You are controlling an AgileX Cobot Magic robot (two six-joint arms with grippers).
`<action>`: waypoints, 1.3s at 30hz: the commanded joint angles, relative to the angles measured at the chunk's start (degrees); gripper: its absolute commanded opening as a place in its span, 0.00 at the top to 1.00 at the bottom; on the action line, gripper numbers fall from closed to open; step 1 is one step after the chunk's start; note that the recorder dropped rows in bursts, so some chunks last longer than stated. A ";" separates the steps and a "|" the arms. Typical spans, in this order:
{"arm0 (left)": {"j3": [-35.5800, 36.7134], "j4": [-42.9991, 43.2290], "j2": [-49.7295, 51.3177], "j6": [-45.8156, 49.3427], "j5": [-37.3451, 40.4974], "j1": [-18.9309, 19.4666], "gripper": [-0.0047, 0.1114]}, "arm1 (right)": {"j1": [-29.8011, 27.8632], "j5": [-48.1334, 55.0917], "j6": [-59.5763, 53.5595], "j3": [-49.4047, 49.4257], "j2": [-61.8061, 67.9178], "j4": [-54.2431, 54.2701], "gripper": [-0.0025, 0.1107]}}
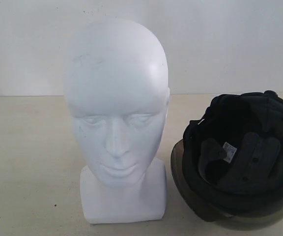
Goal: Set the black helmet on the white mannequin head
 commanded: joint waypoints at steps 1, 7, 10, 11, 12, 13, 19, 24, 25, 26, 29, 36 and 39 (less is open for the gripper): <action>0.21 -0.40 -0.18 -0.16 -0.02 0.17 0.92 | -0.23 3.76 -0.30 3.95 -4.87 1.81 0.98; 0.21 -0.40 -0.18 -0.16 -0.02 0.17 0.92 | -0.12 3.56 -0.46 7.87 -11.67 2.07 0.98; 0.21 -0.40 -0.18 -0.16 -0.02 0.17 0.92 | -0.12 1.65 0.97 7.85 -12.40 1.35 0.98; 0.21 -0.40 -0.18 -0.16 -0.02 0.17 0.92 | -0.12 0.87 2.03 7.85 -12.26 0.34 0.98; 0.21 -0.40 -0.18 -0.16 -0.02 0.17 0.92 | -0.12 0.59 2.67 7.85 -11.93 -0.42 0.98; 0.21 -0.40 -0.18 -0.16 -0.02 0.17 0.92 | -0.12 0.37 3.51 7.85 -11.50 -1.67 0.98; 0.21 -0.40 -0.18 -0.16 -0.02 0.17 0.92 | -0.12 -3.64 8.83 7.85 -6.39 -8.80 0.98; 0.21 -0.40 -0.18 -0.16 -0.02 0.17 0.92 | -0.22 -10.34 10.67 7.85 -2.47 -12.89 0.98; 0.21 -0.40 -0.18 -0.16 -0.02 0.17 0.92 | -0.22 -11.70 11.23 7.85 -1.70 -13.85 0.98; 0.21 -0.40 -0.18 -0.16 -0.02 0.17 0.92 | -0.22 -12.66 11.96 7.55 -0.94 -14.45 0.98; 0.21 -0.40 -0.18 -0.16 -0.02 0.17 0.92 | -0.22 -14.85 12.52 6.81 0.87 -15.46 0.98; 0.21 -0.40 -0.18 -0.16 -0.02 0.17 0.92 | -0.22 -16.08 12.52 5.13 1.49 -15.78 0.98; 0.21 -0.40 -0.18 -0.16 -0.02 0.17 0.92 | -0.22 -16.07 12.52 4.90 1.49 -15.88 0.98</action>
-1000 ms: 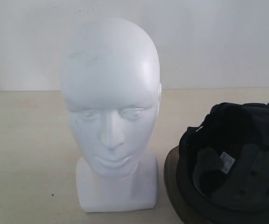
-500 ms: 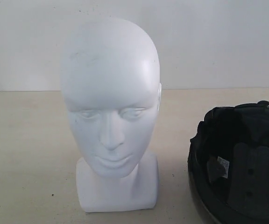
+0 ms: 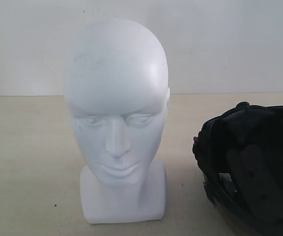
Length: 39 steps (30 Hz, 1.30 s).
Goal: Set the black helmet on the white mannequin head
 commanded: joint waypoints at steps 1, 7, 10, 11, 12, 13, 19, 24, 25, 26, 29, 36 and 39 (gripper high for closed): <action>0.21 -0.40 -0.18 -0.16 -0.02 0.17 0.92 | -0.13 -0.32 0.14 -0.54 0.10 -0.03 0.98; 0.21 -0.40 -0.18 -0.16 -0.02 0.17 0.92 | -0.13 -1.49 0.14 -0.54 0.10 -0.03 0.97; 0.21 -0.40 -0.18 -0.16 -0.02 0.17 0.92 | -0.13 -1.22 -0.08 -0.54 0.10 -0.03 0.88; 0.21 -0.40 -0.18 -0.16 -0.02 0.17 0.92 | -0.13 -1.16 -0.51 -0.54 0.10 -0.03 0.83; 0.21 -0.40 -0.18 -0.16 -0.02 0.17 0.92 | -0.13 -1.16 -0.64 -0.54 0.10 -0.03 0.76; 0.21 -0.40 -0.18 -0.16 -0.02 0.17 0.92 | -0.13 -1.16 -0.64 -0.54 0.10 -0.03 0.70; 0.21 -0.40 -0.18 -0.16 -0.02 0.17 0.92 | -0.13 -1.38 -0.64 -0.64 -0.04 -0.03 0.53; 0.21 -0.40 -0.18 -0.16 -0.02 0.17 0.92 | -0.13 -2.05 -0.64 -0.74 -0.04 -0.17 0.52; 0.21 -0.40 -0.18 -0.16 -0.02 0.17 0.92 | -0.13 -2.15 -0.64 -0.74 -0.04 -0.60 0.52; 0.21 -0.40 -0.18 -0.16 -0.02 0.17 0.92 | -0.13 -2.15 -0.41 -0.74 -0.04 -1.20 0.52; 0.21 -0.40 -0.18 -0.16 -0.02 0.17 0.92 | -0.13 -1.69 1.80 -0.74 -0.04 -4.86 0.52; 0.21 -0.40 -0.18 -0.16 -0.02 0.17 0.92 | -0.13 0.08 11.06 -0.74 -0.04 -16.04 0.52; 0.21 -0.40 -0.18 -0.16 -0.02 0.17 0.92 | -0.13 0.08 13.09 -1.16 -0.04 -17.09 0.52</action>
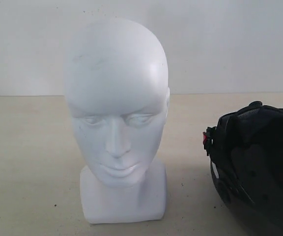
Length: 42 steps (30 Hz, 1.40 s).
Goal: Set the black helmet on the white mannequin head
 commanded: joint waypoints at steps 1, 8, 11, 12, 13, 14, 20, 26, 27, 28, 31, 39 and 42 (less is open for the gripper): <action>0.21 -0.40 -0.18 -0.16 -0.02 0.17 0.92 | -0.13 0.96 3.23 -1.11 -0.04 -2.60 0.52; 0.21 -0.40 -0.18 -0.16 -0.02 0.17 0.92 | 0.08 11.40 3.23 -8.82 -0.52 2.38 0.52; 0.21 -0.40 -0.18 -0.16 -0.02 0.17 0.92 | 0.08 13.17 0.49 -10.68 -0.75 6.11 0.52; 0.21 -0.40 -0.18 -0.16 -0.02 0.17 0.92 | 0.08 13.74 -1.02 -11.00 -0.75 7.73 0.52; 0.21 -0.40 -0.18 -0.16 -0.02 0.17 0.92 | 0.08 14.61 -5.90 -11.14 -0.75 13.37 0.52; 0.21 -0.40 -0.18 -0.16 -0.02 0.17 0.92 | 0.08 15.34 -8.79 -11.14 -0.75 16.18 0.52; 0.21 -0.40 -0.18 -0.16 -0.02 0.17 0.92 | 0.08 17.59 -15.64 -11.14 -0.75 28.19 0.52; 0.21 -0.40 -0.18 -0.16 -0.02 0.17 0.92 | 0.08 16.61 -19.66 -11.14 -0.75 28.67 0.52; 0.21 -0.40 -0.18 -0.16 -0.02 0.17 0.92 | 0.08 16.61 -24.95 -11.14 -0.75 30.47 0.52; 0.21 -0.40 -0.18 -0.16 -0.02 0.17 0.92 | 0.08 16.61 -27.90 -11.14 -0.75 33.91 0.52; 0.21 -0.40 -0.18 -0.16 -0.02 0.17 0.92 | 0.08 16.37 -28.79 -11.14 -0.75 41.87 0.52; 0.21 -0.40 -0.18 -0.16 -0.02 0.17 0.92 | 7.55 16.97 -28.97 -11.14 -0.88 44.50 0.52; 0.21 -0.40 -0.18 -0.16 -0.02 0.17 0.92 | 12.20 16.97 -26.67 -11.14 -2.02 42.96 0.52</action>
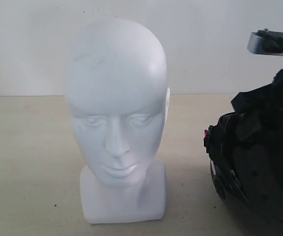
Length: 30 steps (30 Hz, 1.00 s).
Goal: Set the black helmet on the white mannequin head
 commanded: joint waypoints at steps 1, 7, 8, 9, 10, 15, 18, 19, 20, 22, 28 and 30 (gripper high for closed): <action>0.21 -0.40 -0.18 -0.16 -0.02 0.17 0.92 | 6.76 0.44 3.30 -0.32 -2.08 -2.46 0.52; 0.21 -0.40 -0.18 -0.16 -0.02 0.17 0.92 | 15.88 6.54 17.38 -0.32 -7.30 -15.46 0.52; 0.21 -0.40 -0.18 -0.16 -0.02 0.17 0.92 | 17.58 8.12 19.62 -0.06 -8.21 -16.86 0.52; 0.21 -0.40 -0.18 -0.16 -0.02 0.17 0.92 | 19.36 8.78 21.30 0.42 -9.14 -17.94 0.52; 0.21 -0.40 -0.18 -0.16 -0.02 0.17 0.92 | 21.24 8.83 22.17 1.02 -9.80 -18.81 0.52; 0.21 -0.40 -0.18 -0.16 -0.02 0.17 0.92 | 28.07 6.48 29.96 5.97 -11.05 -23.79 0.52; 0.21 -0.40 -0.18 -0.16 -0.02 0.17 0.92 | 28.30 3.84 32.17 8.00 -11.05 -28.38 0.52; 0.21 -0.40 -0.18 -0.16 -0.02 0.17 0.92 | 28.30 3.21 32.17 8.27 -11.05 -29.42 0.52; 0.21 -0.40 -0.18 -0.16 -0.02 0.17 0.92 | 28.30 2.57 32.17 8.37 -11.05 -29.71 0.52; 0.21 -0.40 -0.18 -0.16 -0.02 0.17 0.92 | 28.30 0.41 32.17 8.37 -11.05 -29.61 0.52; 0.21 -0.40 -0.18 -0.16 -0.02 0.17 0.92 | 28.30 -6.01 32.06 8.37 -10.51 -29.72 0.52; 0.21 -0.40 -0.18 -0.16 -0.02 0.17 0.92 | 28.30 -6.39 32.06 8.37 -10.51 -29.72 0.52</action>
